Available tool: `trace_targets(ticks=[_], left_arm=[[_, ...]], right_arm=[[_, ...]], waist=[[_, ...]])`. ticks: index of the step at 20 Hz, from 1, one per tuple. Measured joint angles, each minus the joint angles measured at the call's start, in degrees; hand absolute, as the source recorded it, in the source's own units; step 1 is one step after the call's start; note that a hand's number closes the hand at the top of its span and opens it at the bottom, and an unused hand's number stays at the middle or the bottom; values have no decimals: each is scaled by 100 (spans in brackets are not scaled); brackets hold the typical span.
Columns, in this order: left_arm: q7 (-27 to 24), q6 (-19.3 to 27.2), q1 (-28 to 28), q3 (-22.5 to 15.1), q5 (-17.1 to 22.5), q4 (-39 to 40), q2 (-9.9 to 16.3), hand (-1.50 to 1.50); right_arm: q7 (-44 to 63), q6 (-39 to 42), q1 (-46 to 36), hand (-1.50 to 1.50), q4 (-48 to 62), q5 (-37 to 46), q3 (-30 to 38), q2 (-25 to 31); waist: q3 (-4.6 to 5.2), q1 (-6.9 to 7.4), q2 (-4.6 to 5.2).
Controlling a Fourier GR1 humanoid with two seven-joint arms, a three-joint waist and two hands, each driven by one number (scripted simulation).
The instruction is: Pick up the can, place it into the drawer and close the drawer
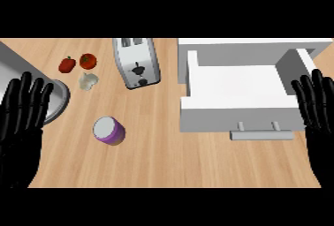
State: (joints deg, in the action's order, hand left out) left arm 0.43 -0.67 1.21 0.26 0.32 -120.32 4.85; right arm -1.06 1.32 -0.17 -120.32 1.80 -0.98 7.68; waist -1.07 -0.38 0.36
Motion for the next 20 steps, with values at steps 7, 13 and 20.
trace_targets(ticks=[7, 13, 20], left_arm=[[-146, -1717, -115, -688, 1272, 129, 550, -150], [379, -2961, 64, -487, 2234, 609, 1567, -150], [835, -3679, -45, 65, 3210, 925, 2075, -150]], right_arm=[[102, -167, 24, -150, 131, -2, -8, -195], [915, -338, 451, -150, 163, -63, 144, -238], [1122, -261, 742, -150, 62, -207, 311, -240]], waist=[[102, -95, -7], [108, -42, -19], [107, 15, -35]])
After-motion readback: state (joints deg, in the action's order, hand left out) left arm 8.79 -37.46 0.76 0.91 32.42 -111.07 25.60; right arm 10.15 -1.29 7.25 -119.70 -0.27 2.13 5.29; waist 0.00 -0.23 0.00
